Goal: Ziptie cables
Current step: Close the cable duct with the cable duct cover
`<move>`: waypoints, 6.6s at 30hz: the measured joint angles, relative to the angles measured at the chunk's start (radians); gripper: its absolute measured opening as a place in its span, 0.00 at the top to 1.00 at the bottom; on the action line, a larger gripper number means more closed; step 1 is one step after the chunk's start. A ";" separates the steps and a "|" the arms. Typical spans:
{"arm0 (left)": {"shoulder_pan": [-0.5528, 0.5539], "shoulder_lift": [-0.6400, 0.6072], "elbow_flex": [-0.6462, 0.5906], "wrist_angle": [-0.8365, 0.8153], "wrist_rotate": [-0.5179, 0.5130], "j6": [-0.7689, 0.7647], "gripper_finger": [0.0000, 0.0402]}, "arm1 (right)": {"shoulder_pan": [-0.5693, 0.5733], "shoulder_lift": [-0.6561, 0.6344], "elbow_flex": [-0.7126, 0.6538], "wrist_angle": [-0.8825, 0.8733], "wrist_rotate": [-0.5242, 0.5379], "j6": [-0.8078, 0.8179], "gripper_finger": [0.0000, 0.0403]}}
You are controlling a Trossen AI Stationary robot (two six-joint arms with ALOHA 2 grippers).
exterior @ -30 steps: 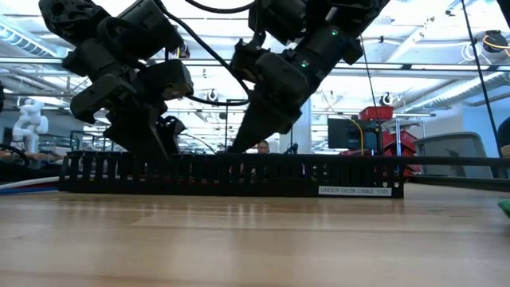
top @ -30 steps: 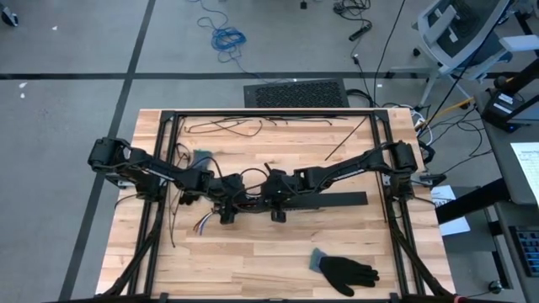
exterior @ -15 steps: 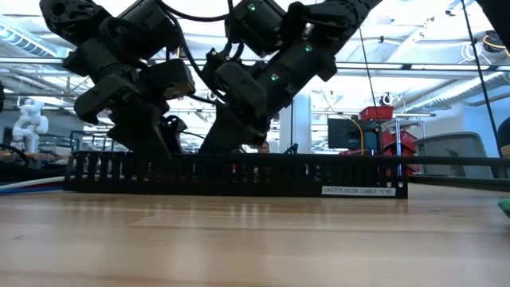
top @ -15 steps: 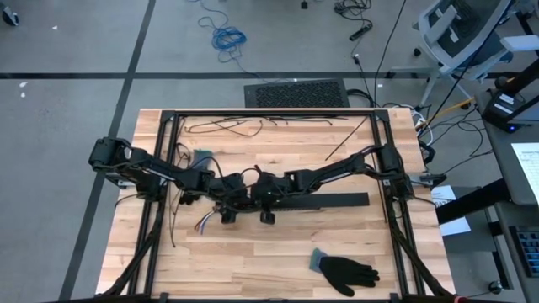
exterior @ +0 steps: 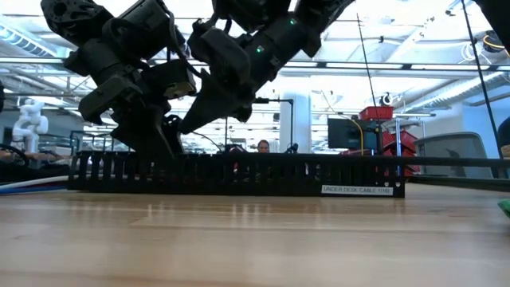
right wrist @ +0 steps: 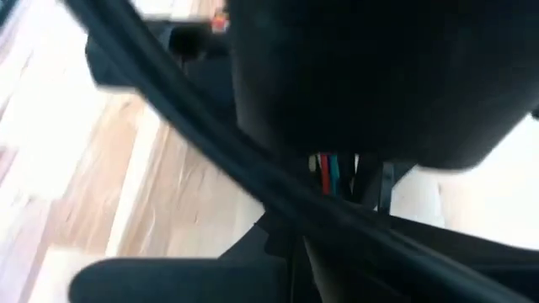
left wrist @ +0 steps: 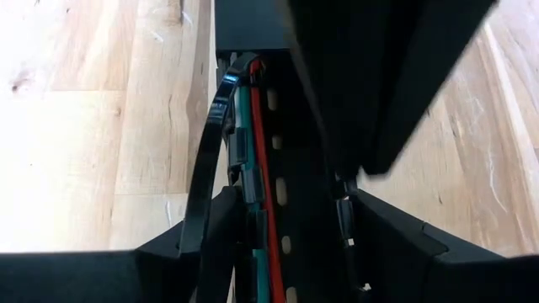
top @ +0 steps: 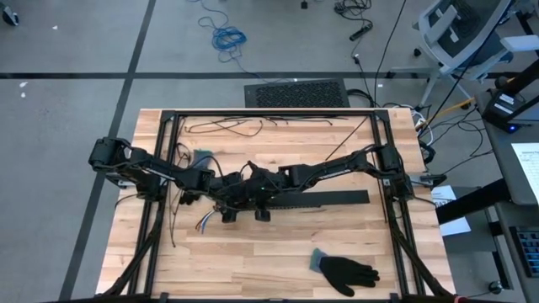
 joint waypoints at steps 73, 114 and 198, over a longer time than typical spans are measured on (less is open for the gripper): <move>0.000 -0.001 -0.002 -0.004 -0.038 0.002 0.48 | 0.179 -0.915 -0.737 -1.198 0.137 1.508 1.00; -0.016 -0.100 0.000 -0.304 -0.011 0.055 0.48 | 0.180 -0.696 -0.726 -0.992 0.056 1.798 1.00; -0.014 -0.104 -0.008 -0.204 -0.064 0.106 0.48 | 0.190 -0.552 -0.526 -1.024 0.217 1.673 1.00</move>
